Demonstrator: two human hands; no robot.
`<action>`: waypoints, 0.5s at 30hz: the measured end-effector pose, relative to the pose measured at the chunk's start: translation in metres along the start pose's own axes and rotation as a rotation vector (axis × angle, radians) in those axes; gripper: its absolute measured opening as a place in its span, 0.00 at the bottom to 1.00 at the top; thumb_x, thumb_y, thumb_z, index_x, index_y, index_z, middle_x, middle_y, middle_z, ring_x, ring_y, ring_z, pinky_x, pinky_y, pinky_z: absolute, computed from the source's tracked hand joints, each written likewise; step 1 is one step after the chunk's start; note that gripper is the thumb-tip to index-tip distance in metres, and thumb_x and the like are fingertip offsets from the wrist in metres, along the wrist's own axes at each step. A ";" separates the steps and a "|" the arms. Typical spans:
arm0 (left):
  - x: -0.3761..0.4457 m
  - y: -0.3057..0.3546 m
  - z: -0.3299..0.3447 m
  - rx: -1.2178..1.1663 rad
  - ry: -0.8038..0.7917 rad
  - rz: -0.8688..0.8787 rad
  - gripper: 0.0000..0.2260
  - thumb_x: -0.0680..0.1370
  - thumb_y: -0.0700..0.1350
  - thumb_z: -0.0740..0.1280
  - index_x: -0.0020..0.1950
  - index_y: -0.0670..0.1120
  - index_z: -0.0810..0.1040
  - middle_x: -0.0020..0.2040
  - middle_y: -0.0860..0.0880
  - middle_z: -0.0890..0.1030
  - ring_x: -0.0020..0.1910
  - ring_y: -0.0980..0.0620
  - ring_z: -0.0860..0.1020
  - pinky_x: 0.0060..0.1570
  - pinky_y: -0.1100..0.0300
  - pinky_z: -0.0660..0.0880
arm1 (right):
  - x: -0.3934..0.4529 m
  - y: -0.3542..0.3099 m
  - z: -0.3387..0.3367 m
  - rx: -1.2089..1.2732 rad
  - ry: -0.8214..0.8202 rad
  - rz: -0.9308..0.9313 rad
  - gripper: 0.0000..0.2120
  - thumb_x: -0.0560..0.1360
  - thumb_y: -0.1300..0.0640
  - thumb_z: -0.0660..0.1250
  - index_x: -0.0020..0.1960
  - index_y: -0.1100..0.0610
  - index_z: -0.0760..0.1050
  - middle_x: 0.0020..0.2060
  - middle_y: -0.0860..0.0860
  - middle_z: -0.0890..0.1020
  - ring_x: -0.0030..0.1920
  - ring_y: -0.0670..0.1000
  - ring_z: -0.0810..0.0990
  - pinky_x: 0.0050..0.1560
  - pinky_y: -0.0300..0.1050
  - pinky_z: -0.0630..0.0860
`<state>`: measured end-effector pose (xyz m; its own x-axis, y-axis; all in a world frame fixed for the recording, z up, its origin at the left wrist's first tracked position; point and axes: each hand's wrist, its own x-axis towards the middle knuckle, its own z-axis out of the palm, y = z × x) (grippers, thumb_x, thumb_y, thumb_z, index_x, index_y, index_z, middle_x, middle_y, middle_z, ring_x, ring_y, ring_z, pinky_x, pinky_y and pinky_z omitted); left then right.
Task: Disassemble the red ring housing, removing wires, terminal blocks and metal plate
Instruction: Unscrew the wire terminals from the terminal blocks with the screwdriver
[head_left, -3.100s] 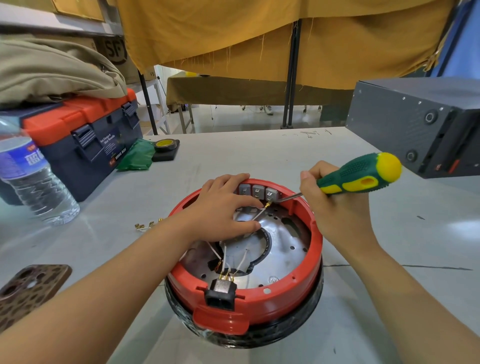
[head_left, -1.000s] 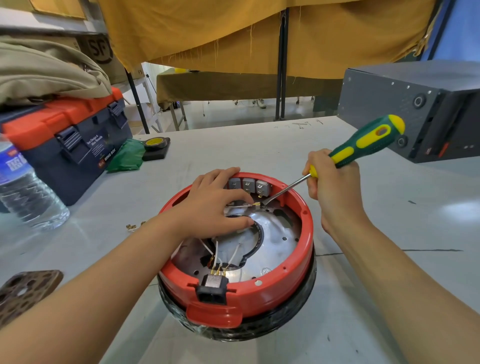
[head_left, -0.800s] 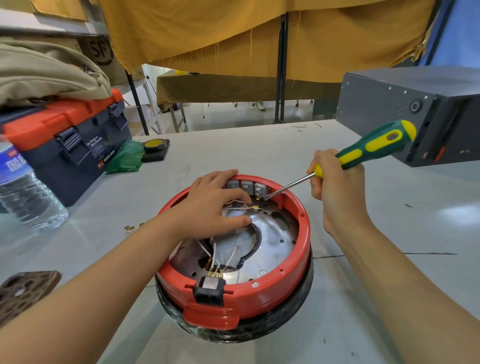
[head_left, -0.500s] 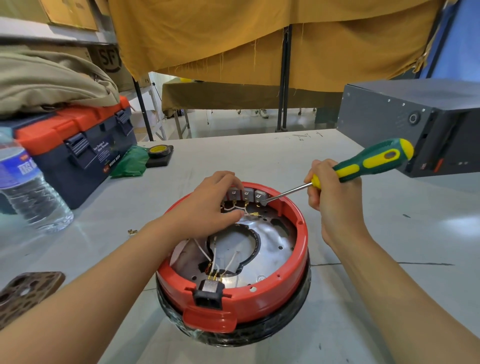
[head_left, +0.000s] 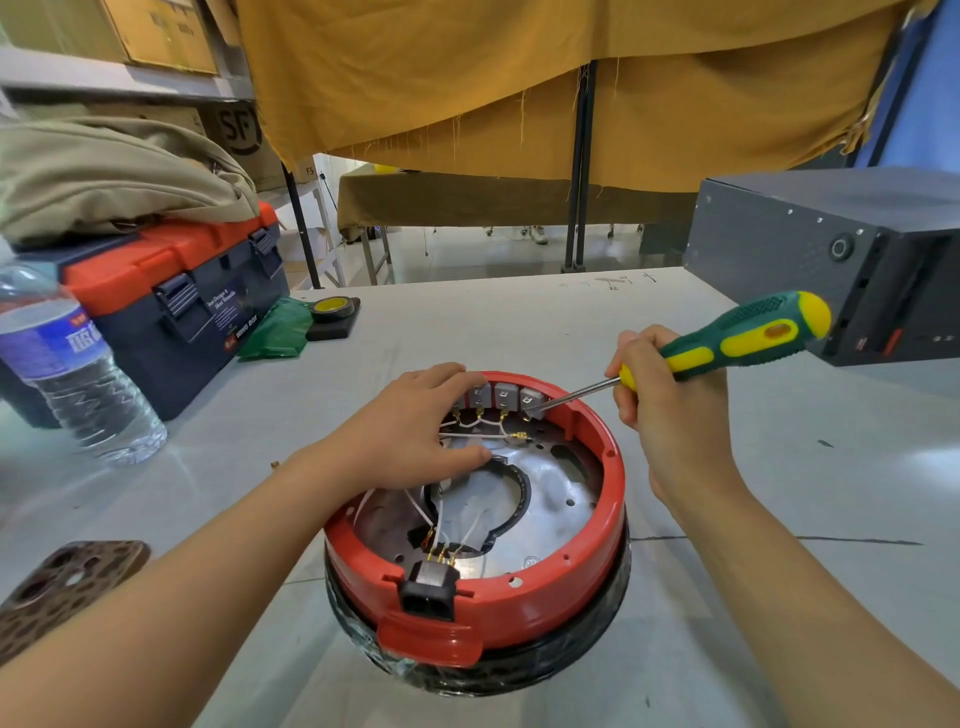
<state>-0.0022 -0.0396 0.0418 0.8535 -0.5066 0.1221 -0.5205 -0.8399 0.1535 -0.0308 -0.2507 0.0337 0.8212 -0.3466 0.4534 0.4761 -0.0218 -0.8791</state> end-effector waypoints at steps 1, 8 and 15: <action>-0.001 0.000 0.001 0.000 -0.002 0.008 0.34 0.74 0.58 0.66 0.76 0.52 0.57 0.75 0.50 0.60 0.72 0.49 0.61 0.69 0.60 0.56 | -0.001 -0.001 0.000 -0.006 -0.008 -0.017 0.16 0.75 0.60 0.62 0.29 0.57 0.68 0.18 0.45 0.67 0.20 0.43 0.66 0.23 0.31 0.63; -0.001 0.010 -0.002 -0.043 -0.042 0.100 0.33 0.73 0.57 0.69 0.73 0.53 0.59 0.72 0.52 0.63 0.69 0.51 0.64 0.69 0.56 0.60 | -0.004 -0.005 0.001 -0.096 -0.060 -0.111 0.14 0.71 0.55 0.61 0.29 0.59 0.68 0.18 0.45 0.68 0.22 0.44 0.67 0.27 0.30 0.62; 0.005 0.022 0.001 -0.022 -0.043 0.103 0.24 0.69 0.61 0.65 0.61 0.53 0.69 0.65 0.52 0.66 0.59 0.51 0.68 0.64 0.52 0.64 | -0.004 -0.007 -0.002 -0.194 -0.071 -0.194 0.14 0.72 0.56 0.61 0.30 0.62 0.68 0.19 0.42 0.69 0.24 0.44 0.69 0.28 0.29 0.62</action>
<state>-0.0095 -0.0601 0.0447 0.7956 -0.5982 0.0957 -0.6054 -0.7790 0.1635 -0.0385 -0.2511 0.0380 0.7437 -0.2522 0.6191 0.5630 -0.2632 -0.7834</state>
